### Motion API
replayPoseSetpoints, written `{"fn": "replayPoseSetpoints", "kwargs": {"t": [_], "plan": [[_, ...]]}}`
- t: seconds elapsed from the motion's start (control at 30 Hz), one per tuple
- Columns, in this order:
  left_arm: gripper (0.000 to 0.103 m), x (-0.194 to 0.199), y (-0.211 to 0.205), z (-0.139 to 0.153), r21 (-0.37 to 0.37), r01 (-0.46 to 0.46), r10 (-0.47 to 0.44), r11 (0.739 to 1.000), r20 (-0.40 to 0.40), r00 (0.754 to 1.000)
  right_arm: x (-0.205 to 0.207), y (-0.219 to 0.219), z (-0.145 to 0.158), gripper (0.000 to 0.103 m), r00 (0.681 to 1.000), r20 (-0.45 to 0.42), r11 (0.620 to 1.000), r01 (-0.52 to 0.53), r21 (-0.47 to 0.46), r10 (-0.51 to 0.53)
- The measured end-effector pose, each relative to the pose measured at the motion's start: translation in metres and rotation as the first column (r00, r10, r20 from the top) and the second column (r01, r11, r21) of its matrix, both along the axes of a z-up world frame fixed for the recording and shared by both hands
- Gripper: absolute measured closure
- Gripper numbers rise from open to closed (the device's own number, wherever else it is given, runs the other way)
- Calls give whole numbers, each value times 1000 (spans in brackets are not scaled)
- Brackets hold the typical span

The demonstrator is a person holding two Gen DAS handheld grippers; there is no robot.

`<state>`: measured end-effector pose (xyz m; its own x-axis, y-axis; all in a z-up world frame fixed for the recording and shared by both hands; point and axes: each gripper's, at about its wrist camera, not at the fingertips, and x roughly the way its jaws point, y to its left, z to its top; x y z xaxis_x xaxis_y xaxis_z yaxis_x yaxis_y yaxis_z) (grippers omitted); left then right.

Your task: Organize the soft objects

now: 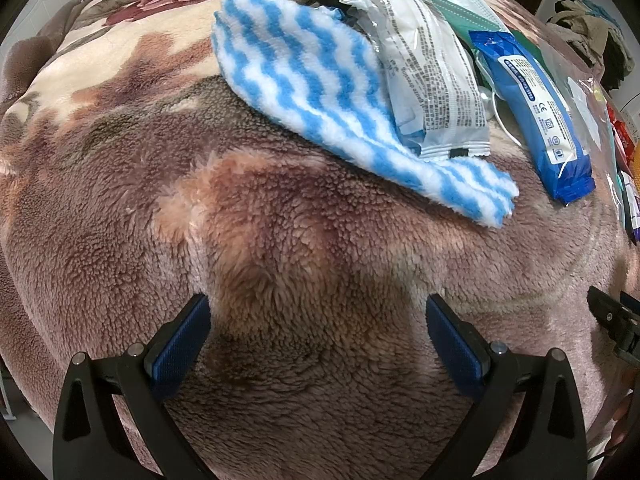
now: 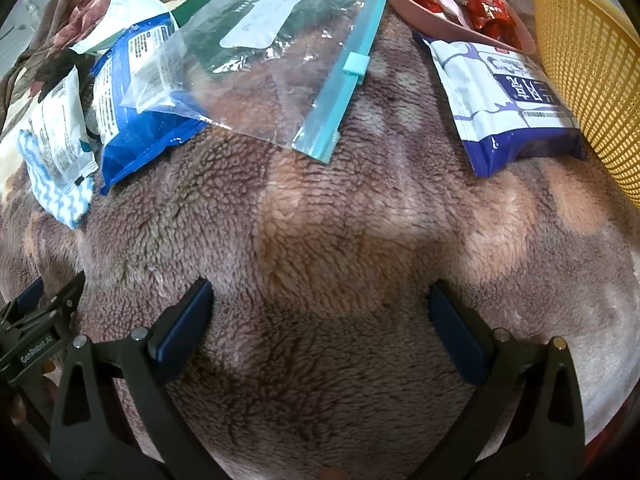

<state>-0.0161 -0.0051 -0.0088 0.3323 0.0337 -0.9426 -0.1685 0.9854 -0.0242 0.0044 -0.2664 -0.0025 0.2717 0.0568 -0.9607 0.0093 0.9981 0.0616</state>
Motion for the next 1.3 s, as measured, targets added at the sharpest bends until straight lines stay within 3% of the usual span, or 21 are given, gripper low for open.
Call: {"fn": "replayPoseSetpoints", "kwargs": {"t": [0.53,1.17,1.3], "plan": [[0,2,2,-1,-5,3,-3,1000,-2,1000,7,-1,21,0,998,7,998,-68,-5,68],[0,1,1,-1,7,5,-5,1000,0,1000,-4,-3,8,0,999,15,999,-47,17,46],[0,1,5,11,-27,-4,4,1000,10,1000,-1,-4,7,0,999,13,999,-47,26,46]]}}
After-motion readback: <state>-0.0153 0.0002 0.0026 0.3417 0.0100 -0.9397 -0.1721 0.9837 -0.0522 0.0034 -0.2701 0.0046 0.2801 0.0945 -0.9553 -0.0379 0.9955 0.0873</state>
